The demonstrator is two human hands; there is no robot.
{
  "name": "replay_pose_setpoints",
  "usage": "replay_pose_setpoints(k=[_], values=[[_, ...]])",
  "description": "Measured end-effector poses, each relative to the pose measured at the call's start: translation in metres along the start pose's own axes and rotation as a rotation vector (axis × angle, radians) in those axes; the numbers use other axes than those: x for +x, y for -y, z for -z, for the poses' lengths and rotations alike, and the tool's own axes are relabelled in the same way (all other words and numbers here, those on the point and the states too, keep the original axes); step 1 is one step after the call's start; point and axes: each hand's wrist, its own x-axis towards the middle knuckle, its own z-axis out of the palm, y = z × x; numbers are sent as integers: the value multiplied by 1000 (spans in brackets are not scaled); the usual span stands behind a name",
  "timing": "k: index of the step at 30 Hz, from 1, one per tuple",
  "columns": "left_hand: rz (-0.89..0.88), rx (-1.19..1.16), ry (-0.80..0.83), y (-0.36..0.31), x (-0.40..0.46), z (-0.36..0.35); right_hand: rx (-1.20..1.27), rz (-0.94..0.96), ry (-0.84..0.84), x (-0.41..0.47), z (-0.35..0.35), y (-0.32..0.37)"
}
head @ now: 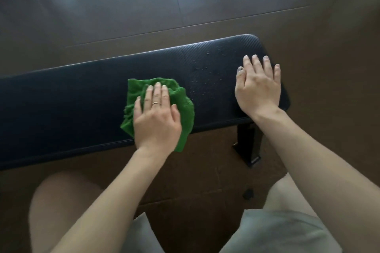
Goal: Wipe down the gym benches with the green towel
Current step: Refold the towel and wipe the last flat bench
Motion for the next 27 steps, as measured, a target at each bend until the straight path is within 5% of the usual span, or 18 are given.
replay_pose_setpoints(k=[6, 10, 14, 18, 23, 27], values=[[-188, -18, 47, -118, 22, -12, 31, -83, 74, 4, 5, -27], [-281, -62, 72, -95, 22, -7, 180, -98, 66, 4, 12, -33], [-137, -79, 76, -42, 31, 1, 384, -178, 84, 6, 26, -40], [16, -7, 115, -78, 42, -3, 511, -361, 173, 7, 36, -53], [-221, -16, 149, -167, 44, -7, 784, -589, 253, 17, 35, -61], [-360, -14, 154, -206, 64, -13, 829, -577, 267, 22, 30, -64]])
